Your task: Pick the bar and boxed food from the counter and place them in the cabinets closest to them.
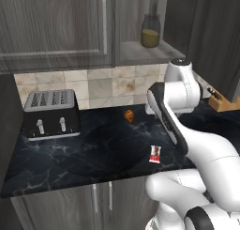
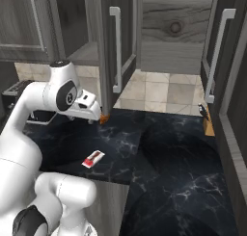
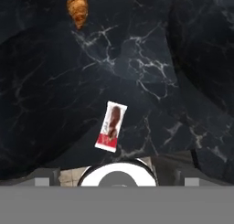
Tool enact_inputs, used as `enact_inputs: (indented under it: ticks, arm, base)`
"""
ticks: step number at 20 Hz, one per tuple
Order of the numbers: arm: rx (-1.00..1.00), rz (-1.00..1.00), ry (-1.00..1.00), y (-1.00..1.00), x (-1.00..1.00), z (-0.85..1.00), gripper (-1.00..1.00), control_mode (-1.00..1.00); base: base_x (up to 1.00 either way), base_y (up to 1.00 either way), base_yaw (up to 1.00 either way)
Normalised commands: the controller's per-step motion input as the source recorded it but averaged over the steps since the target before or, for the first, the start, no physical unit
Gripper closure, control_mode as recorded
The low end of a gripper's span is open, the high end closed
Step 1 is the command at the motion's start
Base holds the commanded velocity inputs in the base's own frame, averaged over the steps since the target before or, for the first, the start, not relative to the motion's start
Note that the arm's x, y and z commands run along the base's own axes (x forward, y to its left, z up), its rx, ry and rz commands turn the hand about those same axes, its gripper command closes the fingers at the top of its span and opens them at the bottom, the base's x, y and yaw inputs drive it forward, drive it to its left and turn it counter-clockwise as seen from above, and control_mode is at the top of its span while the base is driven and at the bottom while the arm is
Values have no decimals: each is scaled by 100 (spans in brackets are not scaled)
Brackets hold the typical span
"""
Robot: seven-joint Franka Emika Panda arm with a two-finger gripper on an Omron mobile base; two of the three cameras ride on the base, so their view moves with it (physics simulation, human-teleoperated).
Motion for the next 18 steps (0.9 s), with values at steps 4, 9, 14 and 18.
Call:
enact_inputs:
  ticks: [4, 9, 14, 18]
  arm:
    - [0, -8, 0, 0, 0, -50, -100, -100]
    - [0, -8, 0, 0, 8, -47, -100, -100]
    - [0, -7, 0, 1, 18, -44, -100, -100]
    - [0, -7, 1, 1, 21, -45, -100, -100]
  base:
    - [0, 0, 0]
    - [0, 0, 0]
    - [0, 0, 0]
    - [0, 0, 0]
